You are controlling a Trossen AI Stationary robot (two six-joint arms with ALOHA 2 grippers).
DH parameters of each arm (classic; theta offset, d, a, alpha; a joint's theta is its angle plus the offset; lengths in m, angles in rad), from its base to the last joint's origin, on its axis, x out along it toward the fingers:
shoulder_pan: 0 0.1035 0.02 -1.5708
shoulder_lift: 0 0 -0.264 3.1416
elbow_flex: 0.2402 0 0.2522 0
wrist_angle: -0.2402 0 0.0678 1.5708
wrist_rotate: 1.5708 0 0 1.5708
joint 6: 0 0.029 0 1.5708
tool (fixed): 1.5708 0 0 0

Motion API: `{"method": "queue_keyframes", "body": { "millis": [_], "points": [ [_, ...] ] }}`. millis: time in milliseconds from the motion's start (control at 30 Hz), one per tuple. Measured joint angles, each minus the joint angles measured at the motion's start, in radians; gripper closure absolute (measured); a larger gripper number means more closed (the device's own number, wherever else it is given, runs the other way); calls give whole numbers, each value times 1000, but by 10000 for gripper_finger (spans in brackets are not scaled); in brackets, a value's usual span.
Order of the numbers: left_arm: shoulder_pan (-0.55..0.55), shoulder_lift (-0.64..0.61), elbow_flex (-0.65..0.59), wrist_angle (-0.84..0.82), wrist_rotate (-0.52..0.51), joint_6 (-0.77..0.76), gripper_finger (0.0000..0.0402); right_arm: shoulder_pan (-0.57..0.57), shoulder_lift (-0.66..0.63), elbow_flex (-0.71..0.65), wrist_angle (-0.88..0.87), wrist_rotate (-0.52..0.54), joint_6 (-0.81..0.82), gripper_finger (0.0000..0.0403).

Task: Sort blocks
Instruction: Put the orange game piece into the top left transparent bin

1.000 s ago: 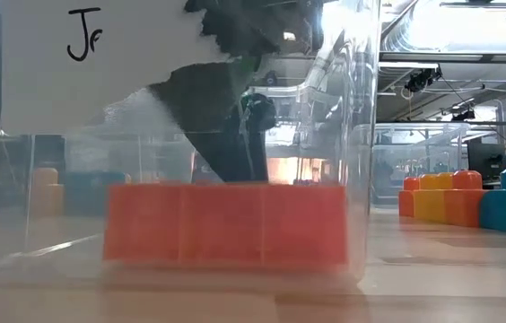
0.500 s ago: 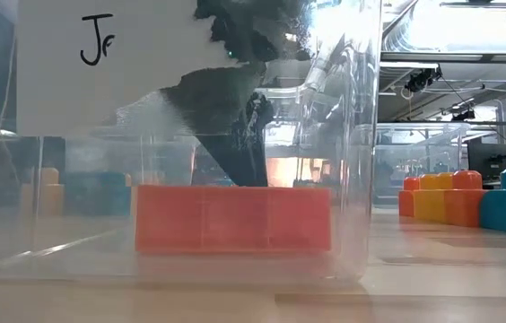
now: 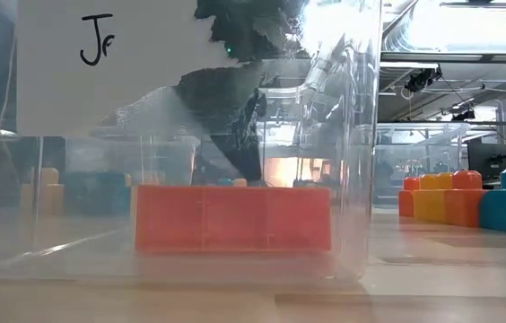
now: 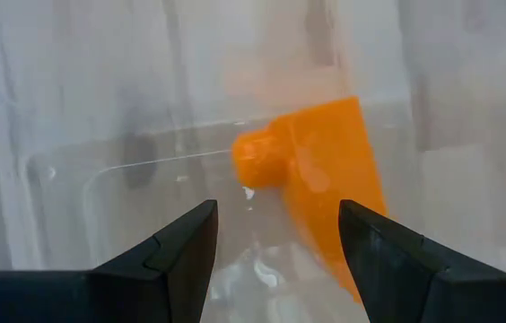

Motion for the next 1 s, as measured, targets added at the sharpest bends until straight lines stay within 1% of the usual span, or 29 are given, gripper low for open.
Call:
{"method": "queue_keyframes", "body": {
  "millis": [100,200,267,533,700,800,1000],
  "points": [
    [0,0,0,-2,36,-28,184,0,0,0,0,0,0,130],
    [0,0,0,11,123,-64,184,0,0,0,-2,0,0,130],
    [-5,3,0,22,134,-65,184,0,0,0,-2,0,0,130],
    [-48,37,1,11,24,-60,184,0,0,0,-5,0,0,130],
    [-73,37,4,0,-111,-36,184,0,0,0,-8,0,0,130],
    [-73,27,4,-24,-175,-31,184,0,0,0,-11,0,0,130],
    [-53,5,2,-95,-229,28,184,0,0,0,-15,0,3,130]
  ]
}}
